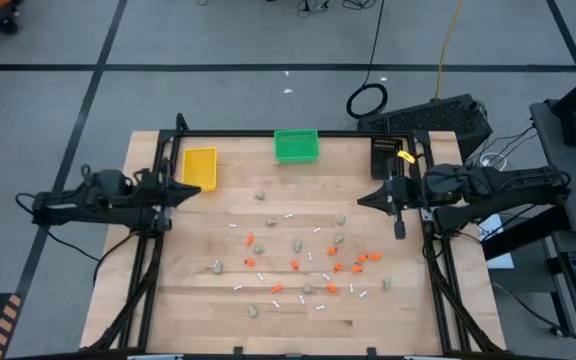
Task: Sort Halloween decoration
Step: Put the orange skeleton toy into the yellow bin
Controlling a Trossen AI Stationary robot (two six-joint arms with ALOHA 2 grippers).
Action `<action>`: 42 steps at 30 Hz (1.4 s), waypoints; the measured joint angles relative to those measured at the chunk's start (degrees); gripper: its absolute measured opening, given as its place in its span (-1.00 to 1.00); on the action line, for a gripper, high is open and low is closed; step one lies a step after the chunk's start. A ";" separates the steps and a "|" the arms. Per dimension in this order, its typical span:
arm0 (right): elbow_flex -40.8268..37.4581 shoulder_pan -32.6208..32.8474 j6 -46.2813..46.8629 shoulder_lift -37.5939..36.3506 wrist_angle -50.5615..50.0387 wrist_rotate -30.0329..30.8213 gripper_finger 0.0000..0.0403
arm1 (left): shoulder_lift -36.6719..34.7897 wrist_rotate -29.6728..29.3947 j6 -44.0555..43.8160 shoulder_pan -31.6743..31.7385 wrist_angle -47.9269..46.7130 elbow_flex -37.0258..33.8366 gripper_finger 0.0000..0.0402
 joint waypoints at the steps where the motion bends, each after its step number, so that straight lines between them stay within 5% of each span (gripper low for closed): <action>1: 0.00 0.00 0.01 0.33 -0.07 0.00 -1.00 | 1.70 0.11 1.74 0.00 -0.74 2.59 -1.00; 9: 0.00 0.00 1.92 2.53 -2.59 -0.02 -1.00 | 18.04 -0.07 8.22 0.00 -10.23 23.12 -1.00; 16: 0.00 0.00 3.68 4.96 -5.30 -0.04 -1.00 | 29.31 -0.09 13.05 -0.37 -9.40 30.91 -1.00; 32: 0.00 0.18 12.63 14.32 -11.22 -0.24 -1.00 | 45.43 0.62 3.98 -13.29 -9.48 30.45 -1.00; 42: -0.04 4.25 19.02 23.73 -13.45 -0.48 -1.00 | 49.38 -4.94 9.95 -15.96 4.26 18.70 -1.00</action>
